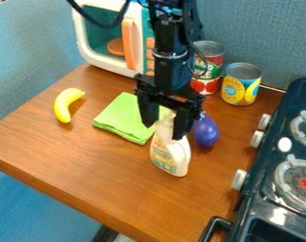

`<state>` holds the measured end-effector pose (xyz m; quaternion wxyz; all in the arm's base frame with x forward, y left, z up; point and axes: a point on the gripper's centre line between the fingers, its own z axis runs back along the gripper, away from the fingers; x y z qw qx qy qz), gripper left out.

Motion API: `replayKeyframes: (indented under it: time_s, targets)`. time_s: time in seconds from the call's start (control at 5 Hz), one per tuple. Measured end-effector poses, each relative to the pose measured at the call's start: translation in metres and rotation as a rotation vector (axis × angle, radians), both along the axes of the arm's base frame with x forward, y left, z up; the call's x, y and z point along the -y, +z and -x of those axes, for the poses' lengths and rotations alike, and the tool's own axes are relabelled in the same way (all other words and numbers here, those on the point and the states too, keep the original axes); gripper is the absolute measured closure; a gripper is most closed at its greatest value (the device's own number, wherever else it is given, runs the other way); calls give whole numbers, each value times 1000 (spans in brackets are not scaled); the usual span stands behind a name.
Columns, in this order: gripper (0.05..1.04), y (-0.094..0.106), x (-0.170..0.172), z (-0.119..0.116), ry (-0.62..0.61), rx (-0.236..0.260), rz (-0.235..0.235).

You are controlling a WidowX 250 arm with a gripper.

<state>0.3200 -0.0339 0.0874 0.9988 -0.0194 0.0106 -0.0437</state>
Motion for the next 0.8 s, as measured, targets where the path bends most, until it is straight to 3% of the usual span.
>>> replayKeyframes:
  time_s: [0.2,0.4,0.6,0.8]
  targets:
    - [79,0,-3,2,25,-9,-46]
    - [83,19,-1,6,12,41,-18]
    - [83,59,-25,21,52,156,75]
    - [83,78,-57,39,80,187,115]
